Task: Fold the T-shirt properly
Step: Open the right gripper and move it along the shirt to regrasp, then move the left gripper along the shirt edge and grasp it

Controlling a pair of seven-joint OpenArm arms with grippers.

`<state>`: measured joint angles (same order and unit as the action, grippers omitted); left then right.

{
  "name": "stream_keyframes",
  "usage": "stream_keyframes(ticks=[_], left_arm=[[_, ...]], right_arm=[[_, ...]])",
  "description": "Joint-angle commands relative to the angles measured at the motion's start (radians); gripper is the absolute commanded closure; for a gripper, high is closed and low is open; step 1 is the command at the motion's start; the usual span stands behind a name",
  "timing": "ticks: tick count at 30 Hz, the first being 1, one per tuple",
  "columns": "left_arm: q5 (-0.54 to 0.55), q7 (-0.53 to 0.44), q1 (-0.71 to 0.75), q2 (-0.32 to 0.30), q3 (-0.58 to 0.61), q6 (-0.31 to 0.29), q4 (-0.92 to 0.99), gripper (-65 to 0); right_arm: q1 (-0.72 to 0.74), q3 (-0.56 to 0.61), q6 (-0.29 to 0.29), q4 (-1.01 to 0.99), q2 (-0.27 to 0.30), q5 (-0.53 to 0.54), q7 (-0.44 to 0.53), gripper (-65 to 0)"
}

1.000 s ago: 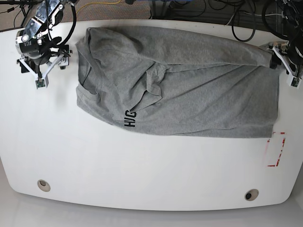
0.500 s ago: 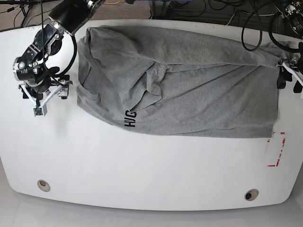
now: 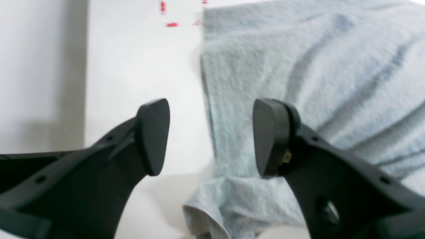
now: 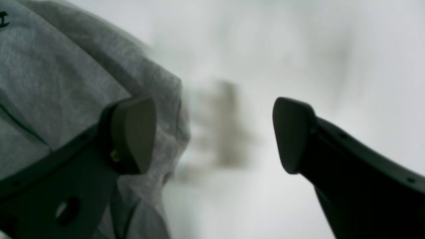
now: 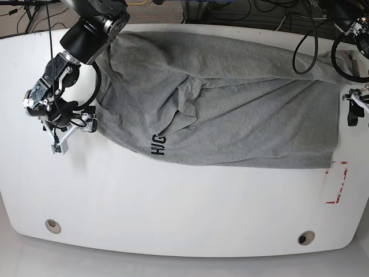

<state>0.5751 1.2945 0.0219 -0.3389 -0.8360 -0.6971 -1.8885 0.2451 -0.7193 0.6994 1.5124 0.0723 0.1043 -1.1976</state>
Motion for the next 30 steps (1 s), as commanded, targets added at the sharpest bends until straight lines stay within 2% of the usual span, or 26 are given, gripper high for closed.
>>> stream_keyframes(ticks=[1, 10, 16, 23, 27, 30], left_arm=[[-0.010, -0.011, -0.032, -0.021, -0.003, -0.001, -0.015, -37.4], [-0.056, -0.011, -0.089, -0.019, -0.003, -0.001, -0.013, -37.4], [-0.063, -0.011, -0.115, -0.019, -0.001, -0.001, -0.012, -37.4], [-0.093, -0.016, -0.115, -0.019, 0.047, -0.001, -0.012, -37.4], [-0.119, -0.016, -0.132, -0.018, 0.060, -0.001, -0.012, -37.4], [-0.155, -0.016, -0.145, -0.016, 0.076, -0.001, 0.000, -37.4]], right_arm=[[0.033, 0.000, -0.001, -0.025, 0.013, 0.008, 0.035, -51.4], [0.056, 0.002, -0.001, -0.134, 0.010, 0.013, 0.071, -51.4], [0.058, 0.003, -0.001, -0.140, -0.035, 0.008, 0.072, -51.4], [0.052, 0.082, -0.001, -0.140, -0.064, 0.008, 0.074, -51.0], [0.052, 0.082, -0.001, -0.140, -0.073, 0.007, 0.084, -50.9], [0.047, 0.082, -0.001, -0.141, -0.073, 0.007, 0.101, -47.7]])
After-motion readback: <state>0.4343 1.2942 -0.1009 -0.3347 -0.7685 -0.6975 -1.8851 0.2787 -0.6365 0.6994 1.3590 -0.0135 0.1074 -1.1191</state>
